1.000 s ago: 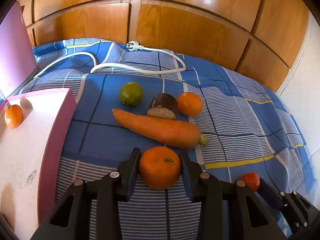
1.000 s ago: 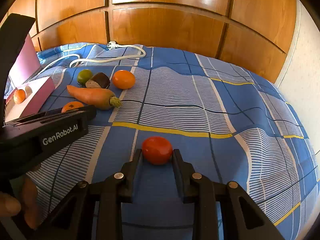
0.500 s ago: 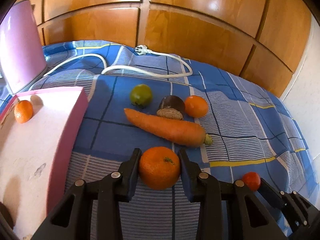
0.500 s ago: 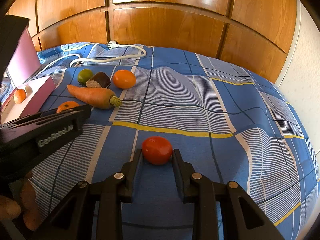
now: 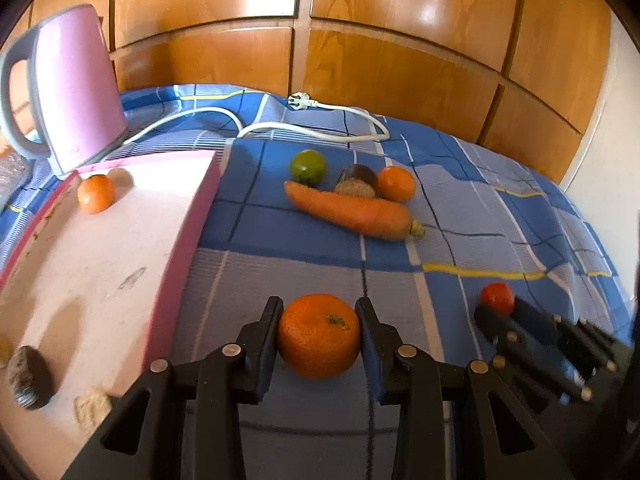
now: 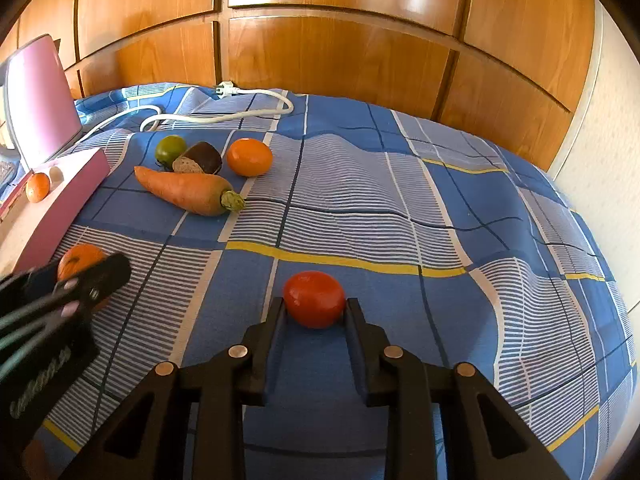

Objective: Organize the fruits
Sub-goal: 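Carry the mandarin into the tray with the left tool while the right tool carries the tomato there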

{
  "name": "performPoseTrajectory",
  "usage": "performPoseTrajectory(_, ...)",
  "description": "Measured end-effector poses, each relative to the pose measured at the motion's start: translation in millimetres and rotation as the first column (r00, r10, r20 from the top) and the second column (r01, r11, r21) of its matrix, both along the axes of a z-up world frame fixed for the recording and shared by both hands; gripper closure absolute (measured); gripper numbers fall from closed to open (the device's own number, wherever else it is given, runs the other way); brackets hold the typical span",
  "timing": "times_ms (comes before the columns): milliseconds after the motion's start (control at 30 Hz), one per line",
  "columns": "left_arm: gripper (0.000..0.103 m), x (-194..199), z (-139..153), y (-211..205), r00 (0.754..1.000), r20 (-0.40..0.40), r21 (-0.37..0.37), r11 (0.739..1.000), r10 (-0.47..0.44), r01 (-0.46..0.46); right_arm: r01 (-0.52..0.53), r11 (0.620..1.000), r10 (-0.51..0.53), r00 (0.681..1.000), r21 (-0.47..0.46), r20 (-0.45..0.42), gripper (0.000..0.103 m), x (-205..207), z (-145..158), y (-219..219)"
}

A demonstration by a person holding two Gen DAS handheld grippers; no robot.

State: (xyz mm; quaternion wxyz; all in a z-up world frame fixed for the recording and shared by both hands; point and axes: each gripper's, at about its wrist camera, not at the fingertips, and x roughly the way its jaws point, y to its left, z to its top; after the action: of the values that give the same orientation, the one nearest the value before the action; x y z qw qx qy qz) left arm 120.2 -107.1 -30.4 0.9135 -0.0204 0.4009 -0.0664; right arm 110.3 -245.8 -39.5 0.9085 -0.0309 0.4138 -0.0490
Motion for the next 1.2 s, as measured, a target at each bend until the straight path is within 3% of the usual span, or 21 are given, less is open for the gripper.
performPoseTrajectory(567, 0.066, -53.3, 28.1, 30.1, 0.996, 0.086, 0.022, 0.999, 0.033, -0.035, -0.035, 0.999, 0.035, 0.999, 0.016, 0.008, 0.075, -8.8, 2.6, 11.4)
performPoseTrajectory(833, 0.066, -70.1, 45.2, 55.9, 0.985, 0.137, 0.014, 0.994, 0.108, -0.111, -0.067, 0.997, 0.067, 0.998, 0.05, 0.006, 0.075, -15.5, 4.0, 18.8)
performPoseTrajectory(1200, 0.066, -76.1, 46.2, 101.8, 0.962, 0.14, -0.026, 0.972, 0.234, -0.233, -0.187, 0.98, 0.182, 0.981, 0.071, 0.071, 0.075, -32.3, 15.4, 46.2)
